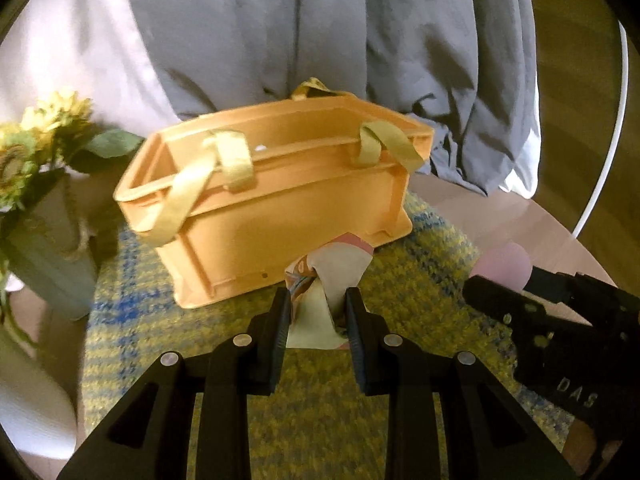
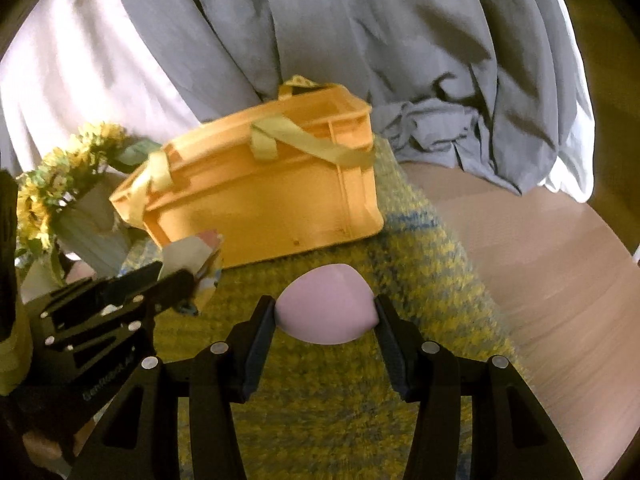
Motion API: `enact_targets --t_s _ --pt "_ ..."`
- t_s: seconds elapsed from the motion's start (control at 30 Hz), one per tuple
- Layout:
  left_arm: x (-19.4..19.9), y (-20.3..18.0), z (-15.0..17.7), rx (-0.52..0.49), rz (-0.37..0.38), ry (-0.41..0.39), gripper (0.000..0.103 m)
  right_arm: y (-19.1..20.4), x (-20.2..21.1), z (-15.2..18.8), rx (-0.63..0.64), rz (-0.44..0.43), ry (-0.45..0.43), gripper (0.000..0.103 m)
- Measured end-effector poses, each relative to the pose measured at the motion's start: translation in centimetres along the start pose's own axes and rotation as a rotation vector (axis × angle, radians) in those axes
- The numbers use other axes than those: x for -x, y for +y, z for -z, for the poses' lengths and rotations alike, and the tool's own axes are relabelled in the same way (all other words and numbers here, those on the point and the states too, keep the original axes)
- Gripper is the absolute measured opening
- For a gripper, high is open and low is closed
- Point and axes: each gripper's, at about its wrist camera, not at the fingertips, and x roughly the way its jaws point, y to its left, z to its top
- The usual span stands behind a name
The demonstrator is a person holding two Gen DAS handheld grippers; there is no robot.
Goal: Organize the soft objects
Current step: 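Carry the patterned cloth and pink sponge with both tools over the crate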
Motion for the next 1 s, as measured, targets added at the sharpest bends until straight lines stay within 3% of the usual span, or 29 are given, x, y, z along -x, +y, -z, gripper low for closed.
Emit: enact_targets --t_s 0.4,1.0 --pt "5.7 0.6 0.4 0.114 -0.075 -0.082 0.028 1.2 3.9 -1.9 0.074 -0.076 -0.088 0.051" --pt "11.4 0.8 -2.3 0.110 -0.175 -0.257 0.028 3.1 7.8 -5.1 0.131 -0.165 -0.228 0.051"
